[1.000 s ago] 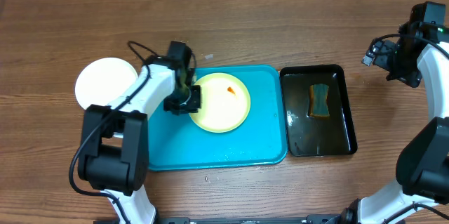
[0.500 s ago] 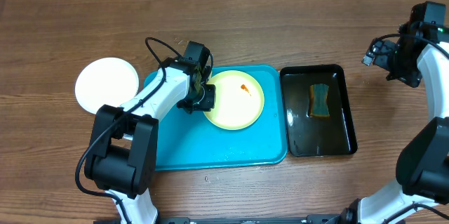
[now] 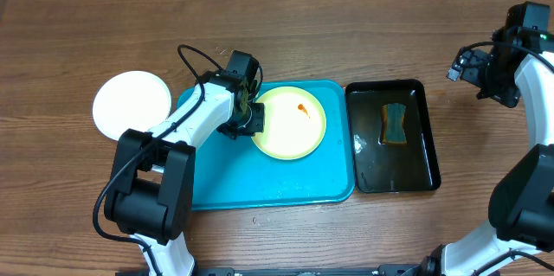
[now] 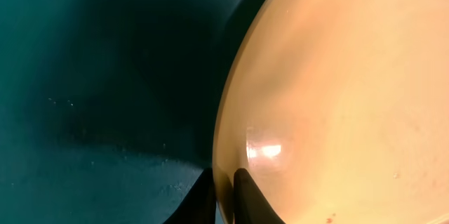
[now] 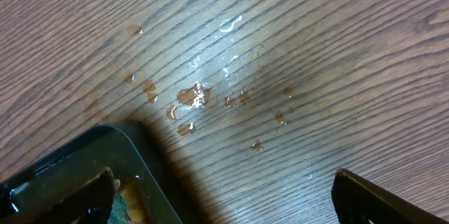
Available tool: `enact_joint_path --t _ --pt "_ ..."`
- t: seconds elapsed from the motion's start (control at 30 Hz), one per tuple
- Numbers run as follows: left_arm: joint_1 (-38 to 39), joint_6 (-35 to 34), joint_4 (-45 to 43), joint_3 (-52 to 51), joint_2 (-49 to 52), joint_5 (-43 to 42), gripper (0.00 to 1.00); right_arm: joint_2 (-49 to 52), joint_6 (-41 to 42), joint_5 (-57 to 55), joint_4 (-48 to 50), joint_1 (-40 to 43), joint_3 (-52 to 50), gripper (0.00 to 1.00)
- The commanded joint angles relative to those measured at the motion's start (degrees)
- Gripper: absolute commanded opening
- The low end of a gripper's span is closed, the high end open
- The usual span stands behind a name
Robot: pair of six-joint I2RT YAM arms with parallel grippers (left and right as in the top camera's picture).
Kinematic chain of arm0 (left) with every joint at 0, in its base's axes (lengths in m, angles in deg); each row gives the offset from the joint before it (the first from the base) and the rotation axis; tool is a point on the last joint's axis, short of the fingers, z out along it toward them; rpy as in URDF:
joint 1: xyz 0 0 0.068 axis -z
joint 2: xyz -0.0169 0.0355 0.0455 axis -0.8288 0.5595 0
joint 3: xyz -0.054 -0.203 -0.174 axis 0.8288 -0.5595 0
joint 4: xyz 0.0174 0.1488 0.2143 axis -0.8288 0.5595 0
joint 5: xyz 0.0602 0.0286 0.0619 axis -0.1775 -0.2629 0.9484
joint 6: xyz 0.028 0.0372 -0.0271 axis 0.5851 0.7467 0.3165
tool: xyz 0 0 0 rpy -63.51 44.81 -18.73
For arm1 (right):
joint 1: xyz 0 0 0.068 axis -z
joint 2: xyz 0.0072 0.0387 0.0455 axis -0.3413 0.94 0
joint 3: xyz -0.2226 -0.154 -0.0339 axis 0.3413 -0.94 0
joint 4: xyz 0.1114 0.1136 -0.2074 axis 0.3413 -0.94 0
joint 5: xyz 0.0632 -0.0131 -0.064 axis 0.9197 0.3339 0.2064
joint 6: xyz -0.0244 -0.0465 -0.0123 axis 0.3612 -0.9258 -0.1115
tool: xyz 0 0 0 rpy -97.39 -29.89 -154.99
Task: Clean dirty plates on tray and stack at the side
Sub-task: 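Drag the yellow plate toward the tray center with the left gripper, then lower the right gripper into the black tray and grasp the sponge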
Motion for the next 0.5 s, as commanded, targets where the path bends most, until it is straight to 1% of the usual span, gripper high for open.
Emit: enact_joint_path --t 0.0,0.13,0.23,0.27,0.3,0.33,0.47 --pt "0.1 -3.5 -0.3 -0.3 -1.7 1.5 0.09 -0.1 0.2 -0.2 0.3 -0.2 0.9 1.0" --pt "0.1 -7.5 -0.1 -0.3 -1.7 1.5 0.08 -0.1 0.2 -0.2 0.3 -0.2 0.9 1.0" --pt "0.1 -7.9 -0.3 -0.3 -1.7 1.6 0.09 -0.1 0.2 -0.2 0.3 -0.2 0.9 1.0" --pt "0.0 -7.9 -0.3 -0.3 -1.7 1.5 0.14 -0.1 0.2 -0.2 0.3 -0.2 0.9 1.0" --pt "0.0 -7.9 -0.3 -0.3 -1.7 1.5 0.22 -0.1 0.2 -0.2 0.3 -0.2 0.9 1.0" --pt "0.0 -7.9 -0.4 -0.3 -1.7 1.5 0.27 -0.1 0.2 -0.2 0.3 -0.2 0.9 1.0" --pt "0.0 -7.9 -1.1 -0.3 -1.7 1.6 0.29 -0.1 0.2 -0.2 0.3 -0.2 0.9 1.0"
